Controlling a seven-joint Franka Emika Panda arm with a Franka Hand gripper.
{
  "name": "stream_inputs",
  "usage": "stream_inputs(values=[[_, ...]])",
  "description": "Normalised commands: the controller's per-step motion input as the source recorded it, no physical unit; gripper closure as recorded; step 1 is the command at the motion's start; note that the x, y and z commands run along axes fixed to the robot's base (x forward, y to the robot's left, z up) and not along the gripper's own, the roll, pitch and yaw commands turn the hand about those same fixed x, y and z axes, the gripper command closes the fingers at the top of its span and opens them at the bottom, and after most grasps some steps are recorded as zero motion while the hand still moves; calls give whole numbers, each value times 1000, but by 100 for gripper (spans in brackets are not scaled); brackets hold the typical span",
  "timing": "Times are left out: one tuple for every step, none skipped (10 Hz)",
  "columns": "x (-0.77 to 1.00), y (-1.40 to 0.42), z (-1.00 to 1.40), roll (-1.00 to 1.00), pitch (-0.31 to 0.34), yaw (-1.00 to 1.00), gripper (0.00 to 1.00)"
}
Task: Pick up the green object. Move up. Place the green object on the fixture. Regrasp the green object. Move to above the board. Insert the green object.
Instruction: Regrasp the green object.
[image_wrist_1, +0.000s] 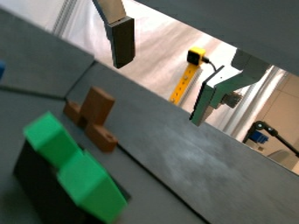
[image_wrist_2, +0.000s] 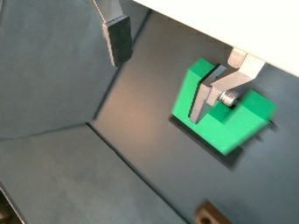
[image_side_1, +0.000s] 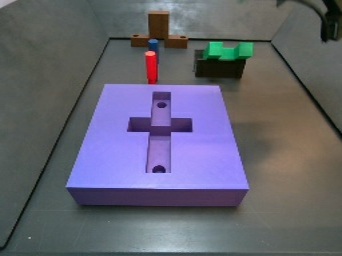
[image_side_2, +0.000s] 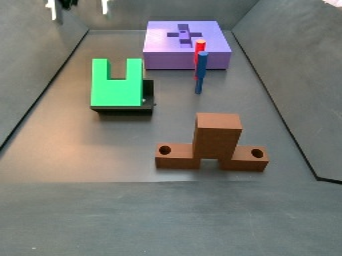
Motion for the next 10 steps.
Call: stream_inputs(values=[[120,0,-537,86,-611,0,0],[83,0,-697,271,-406,0,0],[0,0,-780,143,-429,-23,0],[-131,0,-751,17,-469,-100,0],[-31,126,-311,-51,-200,-151,0],[-40,69,-363,-40,-249,-146,0],[0,51,-323,-31,-266,-129,0],[0,60,-243,-89,-274,-80,0],[6,0,-320,0,-169,-57,0],[-17,0,-326,66,-77,-91,0]])
